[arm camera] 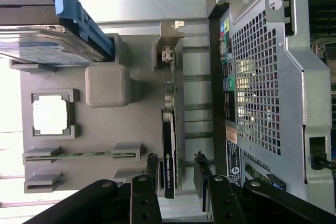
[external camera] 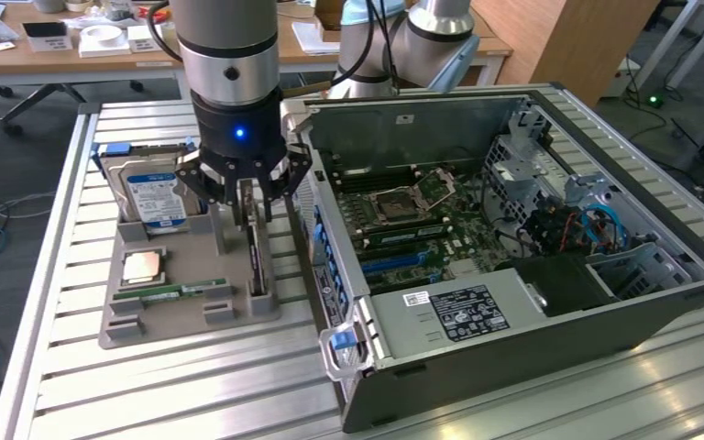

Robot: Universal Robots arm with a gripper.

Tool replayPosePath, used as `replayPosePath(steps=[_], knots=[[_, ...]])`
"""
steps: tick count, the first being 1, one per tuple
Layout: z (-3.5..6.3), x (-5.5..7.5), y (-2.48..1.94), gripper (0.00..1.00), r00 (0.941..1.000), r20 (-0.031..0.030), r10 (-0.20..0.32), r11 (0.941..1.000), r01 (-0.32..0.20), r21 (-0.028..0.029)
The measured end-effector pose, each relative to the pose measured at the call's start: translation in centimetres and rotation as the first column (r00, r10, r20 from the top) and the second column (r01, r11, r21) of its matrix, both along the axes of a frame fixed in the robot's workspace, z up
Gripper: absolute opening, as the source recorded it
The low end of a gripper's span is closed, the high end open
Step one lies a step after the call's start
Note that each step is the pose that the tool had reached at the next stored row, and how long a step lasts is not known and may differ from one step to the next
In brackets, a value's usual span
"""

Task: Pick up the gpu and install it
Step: 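Pick up the gpu and move the gpu toward the slot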

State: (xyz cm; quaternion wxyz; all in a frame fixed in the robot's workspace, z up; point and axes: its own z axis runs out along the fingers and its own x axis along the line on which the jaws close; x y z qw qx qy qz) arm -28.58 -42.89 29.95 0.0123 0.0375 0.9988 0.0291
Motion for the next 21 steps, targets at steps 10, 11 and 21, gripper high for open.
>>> replayPosePath(steps=[10,11,21], knots=[[-0.13,0.0,0.00,0.42,1.0000,0.0003,0.000,1.0000,0.000,0.0002],[-0.22,0.0,0.00,0.42,1.0000,0.0001,0.000,1.0000,0.000,0.0001],[-1.45,0.0,0.00,0.42,1.0000,-0.0001,0.000,1.0000,0.000,-0.0002]])
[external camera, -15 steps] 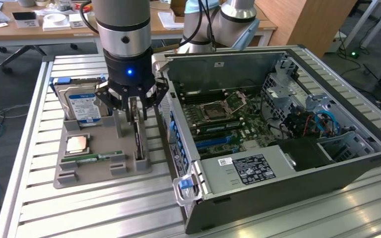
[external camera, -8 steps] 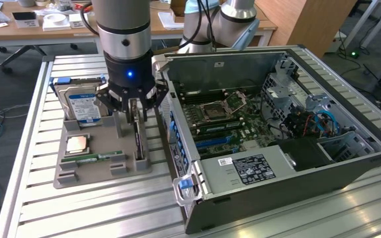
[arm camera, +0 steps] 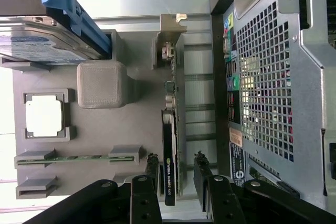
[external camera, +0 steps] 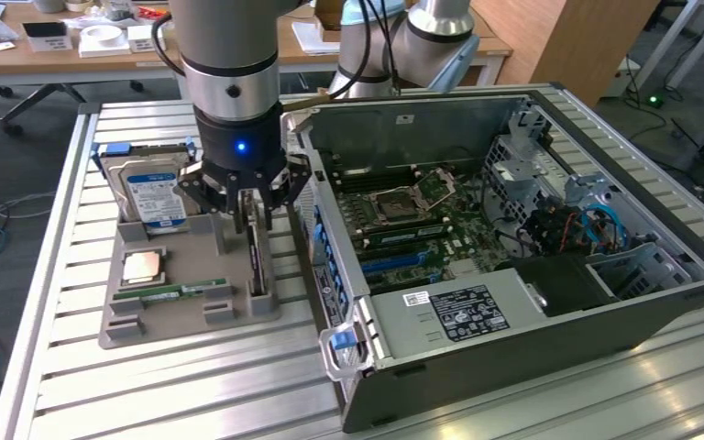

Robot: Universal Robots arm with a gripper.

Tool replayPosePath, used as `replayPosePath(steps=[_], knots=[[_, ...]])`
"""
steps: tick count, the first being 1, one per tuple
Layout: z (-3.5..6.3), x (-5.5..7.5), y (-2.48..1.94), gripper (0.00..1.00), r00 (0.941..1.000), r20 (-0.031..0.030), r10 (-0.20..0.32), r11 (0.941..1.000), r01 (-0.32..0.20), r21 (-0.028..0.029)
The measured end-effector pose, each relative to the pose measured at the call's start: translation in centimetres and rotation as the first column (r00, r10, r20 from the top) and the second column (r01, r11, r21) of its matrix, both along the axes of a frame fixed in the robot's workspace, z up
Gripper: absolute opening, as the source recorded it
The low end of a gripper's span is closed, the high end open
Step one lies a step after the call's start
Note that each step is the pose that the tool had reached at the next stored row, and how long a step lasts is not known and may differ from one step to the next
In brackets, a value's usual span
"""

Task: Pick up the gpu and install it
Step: 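Pick up the gpu and move the gpu toward the slot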

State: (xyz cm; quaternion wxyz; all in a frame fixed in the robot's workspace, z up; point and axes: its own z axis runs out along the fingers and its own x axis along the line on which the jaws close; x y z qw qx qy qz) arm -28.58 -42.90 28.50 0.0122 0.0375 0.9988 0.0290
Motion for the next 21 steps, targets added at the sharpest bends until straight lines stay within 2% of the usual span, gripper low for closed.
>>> replayPosePath(steps=[12,21], knots=[[-0.07,0.0,0.01,0.42,1.0000,0.0004,0.000,1.0000,0.000,0.0004],[-1.61,0.0,0.00,0.42,1.0000,0.0001,0.000,1.0000,0.000,0.0001]])
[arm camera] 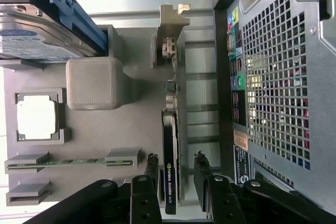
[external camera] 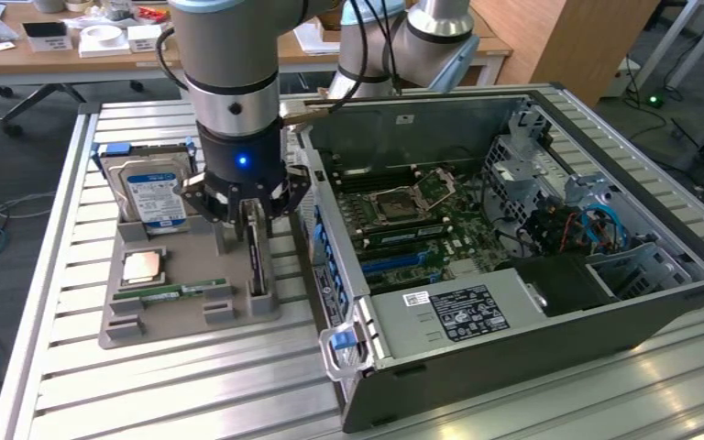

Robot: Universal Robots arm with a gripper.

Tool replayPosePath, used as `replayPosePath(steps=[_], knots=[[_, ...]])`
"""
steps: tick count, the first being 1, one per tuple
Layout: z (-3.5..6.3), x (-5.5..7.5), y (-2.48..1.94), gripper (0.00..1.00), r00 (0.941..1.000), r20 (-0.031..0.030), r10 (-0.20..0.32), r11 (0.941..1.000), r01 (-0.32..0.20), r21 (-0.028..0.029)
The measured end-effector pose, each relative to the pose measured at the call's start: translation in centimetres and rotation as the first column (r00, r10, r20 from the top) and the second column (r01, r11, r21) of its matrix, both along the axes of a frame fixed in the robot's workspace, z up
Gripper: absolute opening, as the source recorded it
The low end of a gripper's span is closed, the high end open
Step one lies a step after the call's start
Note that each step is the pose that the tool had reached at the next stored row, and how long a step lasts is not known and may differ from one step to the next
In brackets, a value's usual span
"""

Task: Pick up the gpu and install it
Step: 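Pick up the gpu and move the gpu toward the slot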

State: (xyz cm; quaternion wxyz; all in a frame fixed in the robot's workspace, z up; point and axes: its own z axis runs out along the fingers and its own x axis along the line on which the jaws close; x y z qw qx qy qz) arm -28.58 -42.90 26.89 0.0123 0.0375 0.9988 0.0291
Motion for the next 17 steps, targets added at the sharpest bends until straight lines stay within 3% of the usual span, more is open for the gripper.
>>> replayPosePath(steps=[6,12,17], knots=[[-1.03,0.0,0.01,0.42,1.0000,0.0001,0.000,1.0000,0.000,0.0002],[-1.19,-0.2,0.03,0.42,1.0000,0.0001,0.000,1.0000,0.000,0.0002],[-2.05,-0.2,0.03,0.42,1.0000,0.0000,0.000,1.0000,0.000,0.0000]])
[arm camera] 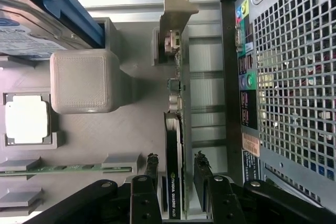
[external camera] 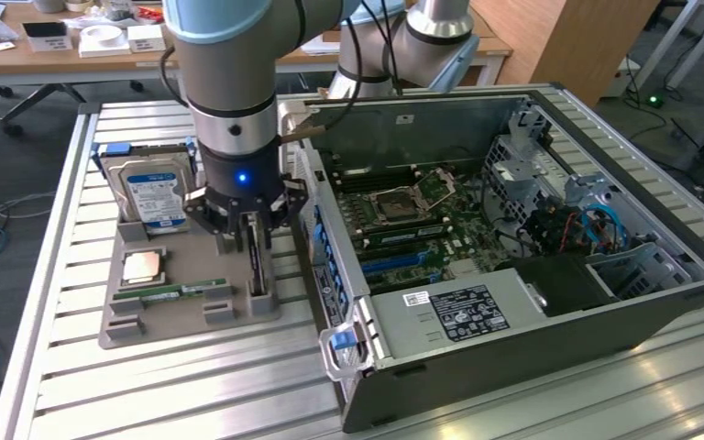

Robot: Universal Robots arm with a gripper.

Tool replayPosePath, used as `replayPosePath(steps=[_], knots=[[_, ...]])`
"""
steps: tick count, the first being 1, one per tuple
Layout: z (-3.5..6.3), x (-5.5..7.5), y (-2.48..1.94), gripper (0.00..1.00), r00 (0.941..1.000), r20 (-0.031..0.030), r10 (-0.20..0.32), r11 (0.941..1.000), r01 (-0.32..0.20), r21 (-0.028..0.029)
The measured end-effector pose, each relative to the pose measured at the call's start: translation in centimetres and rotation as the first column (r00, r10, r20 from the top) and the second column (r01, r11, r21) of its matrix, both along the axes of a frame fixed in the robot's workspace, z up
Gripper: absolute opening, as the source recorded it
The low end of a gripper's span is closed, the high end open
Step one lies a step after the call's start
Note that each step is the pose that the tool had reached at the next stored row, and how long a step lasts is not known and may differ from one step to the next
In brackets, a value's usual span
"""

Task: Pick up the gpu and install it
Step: 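Pick up the gpu and move the gpu toward the slot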

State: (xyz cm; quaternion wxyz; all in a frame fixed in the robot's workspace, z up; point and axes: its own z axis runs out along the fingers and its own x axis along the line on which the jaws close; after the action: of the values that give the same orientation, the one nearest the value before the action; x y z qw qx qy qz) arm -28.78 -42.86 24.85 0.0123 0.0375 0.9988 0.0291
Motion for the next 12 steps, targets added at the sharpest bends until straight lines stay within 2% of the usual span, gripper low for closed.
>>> replayPosePath(steps=[5,12], knots=[[-0.81,0.0,0.17,0.42,1.0000,0.0001,0.000,1.0000,0.000,0.0001],[-1.23,0.0,0.61,0.42,1.0000,0.0001,0.000,1.0000,0.000,0.0000]])
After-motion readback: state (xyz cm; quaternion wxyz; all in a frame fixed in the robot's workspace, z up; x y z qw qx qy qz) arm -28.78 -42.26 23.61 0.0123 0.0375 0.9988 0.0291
